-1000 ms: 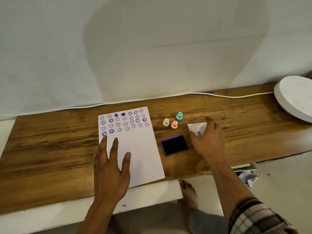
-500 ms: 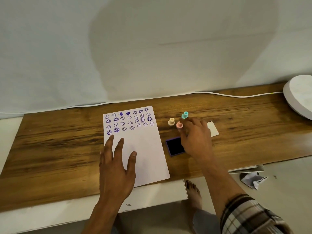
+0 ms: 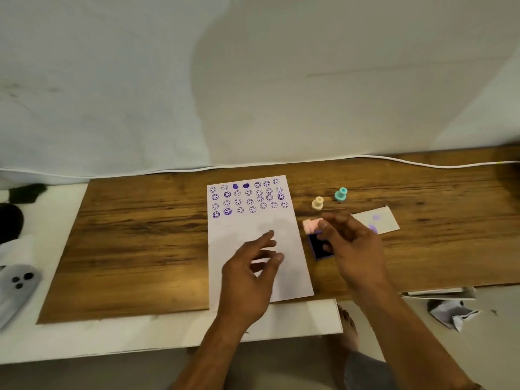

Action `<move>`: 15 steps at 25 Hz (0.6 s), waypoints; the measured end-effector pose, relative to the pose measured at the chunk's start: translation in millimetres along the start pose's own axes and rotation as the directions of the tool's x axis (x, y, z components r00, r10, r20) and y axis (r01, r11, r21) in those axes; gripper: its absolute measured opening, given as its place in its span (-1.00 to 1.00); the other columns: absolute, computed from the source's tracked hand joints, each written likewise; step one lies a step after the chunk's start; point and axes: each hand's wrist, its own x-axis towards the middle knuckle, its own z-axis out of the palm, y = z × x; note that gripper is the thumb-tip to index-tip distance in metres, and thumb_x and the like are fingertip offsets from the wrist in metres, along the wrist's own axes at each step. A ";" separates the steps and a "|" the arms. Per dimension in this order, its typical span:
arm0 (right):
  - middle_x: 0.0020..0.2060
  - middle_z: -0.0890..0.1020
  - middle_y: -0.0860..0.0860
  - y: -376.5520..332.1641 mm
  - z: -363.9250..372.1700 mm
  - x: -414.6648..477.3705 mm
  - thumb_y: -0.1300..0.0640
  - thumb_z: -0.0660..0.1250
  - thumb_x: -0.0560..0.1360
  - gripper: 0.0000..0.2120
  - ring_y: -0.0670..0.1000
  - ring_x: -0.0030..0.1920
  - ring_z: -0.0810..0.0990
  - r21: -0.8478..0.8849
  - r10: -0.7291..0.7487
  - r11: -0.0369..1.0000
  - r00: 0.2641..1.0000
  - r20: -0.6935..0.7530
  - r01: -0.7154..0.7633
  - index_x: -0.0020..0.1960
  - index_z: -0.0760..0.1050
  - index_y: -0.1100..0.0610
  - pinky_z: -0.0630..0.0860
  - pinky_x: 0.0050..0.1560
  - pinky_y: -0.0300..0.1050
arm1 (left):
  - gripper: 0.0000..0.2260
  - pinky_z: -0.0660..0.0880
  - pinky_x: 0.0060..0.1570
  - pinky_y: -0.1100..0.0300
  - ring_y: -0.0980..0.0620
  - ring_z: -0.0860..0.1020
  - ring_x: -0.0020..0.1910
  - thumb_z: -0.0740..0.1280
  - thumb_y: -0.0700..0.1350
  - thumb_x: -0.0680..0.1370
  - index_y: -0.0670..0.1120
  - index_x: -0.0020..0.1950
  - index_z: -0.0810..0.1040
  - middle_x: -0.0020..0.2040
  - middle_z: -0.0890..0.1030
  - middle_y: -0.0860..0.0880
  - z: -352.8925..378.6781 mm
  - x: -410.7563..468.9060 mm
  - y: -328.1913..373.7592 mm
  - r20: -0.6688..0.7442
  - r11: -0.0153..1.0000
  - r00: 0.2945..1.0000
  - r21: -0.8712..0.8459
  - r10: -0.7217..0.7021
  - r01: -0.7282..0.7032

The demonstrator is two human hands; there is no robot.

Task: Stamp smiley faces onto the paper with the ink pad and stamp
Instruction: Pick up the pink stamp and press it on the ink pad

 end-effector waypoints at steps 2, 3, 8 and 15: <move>-0.12 0.74 -0.30 6.9 8.4 -29.6 -0.01 0.52 0.49 -0.88 -0.17 -0.07 0.72 0.034 0.015 0.999 0.997 0.077 -0.017 -0.01 0.69 -0.21 0.59 -0.28 -0.38 | -0.63 0.54 -0.02 0.52 0.32 0.62 0.13 0.45 0.10 0.50 0.28 0.30 0.58 0.20 0.66 0.28 3.3 -1.1 2.7 0.069 0.999 0.997 -0.028 -0.035 0.037; -0.13 0.75 -0.29 9.8 11.9 -39.0 0.00 0.52 0.49 -0.88 -0.17 -0.09 0.73 0.068 0.011 0.998 0.994 0.107 -0.019 0.00 0.70 -0.20 0.56 -0.33 -0.41 | -0.64 0.55 0.01 0.49 0.29 0.63 0.12 0.45 0.11 0.48 0.27 0.29 0.60 0.20 0.67 0.27 4.4 -1.1 2.6 0.083 0.998 0.996 -0.035 -0.043 0.046; -0.13 0.75 -0.27 12.6 18.6 -36.7 -0.05 0.50 0.45 -0.83 -0.14 -0.11 0.74 0.079 -0.013 0.997 0.980 0.198 -0.003 0.05 0.70 -0.18 0.58 -0.31 -0.38 | -0.70 0.56 0.01 0.48 0.27 0.66 0.09 0.49 0.09 0.45 0.30 0.17 0.63 0.10 0.67 0.35 2.8 -0.2 2.1 0.045 0.993 0.995 -0.070 -0.089 0.092; -0.15 0.74 -0.29 8.5 19.2 -28.6 -0.10 0.50 0.35 -0.78 -0.17 -0.09 0.72 0.039 -0.061 0.998 0.951 0.302 0.051 0.00 0.67 -0.21 0.58 -0.29 -0.38 | -0.74 0.58 0.06 0.40 0.22 0.68 0.10 0.50 0.01 0.51 0.23 0.19 0.67 0.11 0.71 0.29 5.3 3.5 -3.1 -0.002 0.990 0.994 -0.087 -0.108 0.108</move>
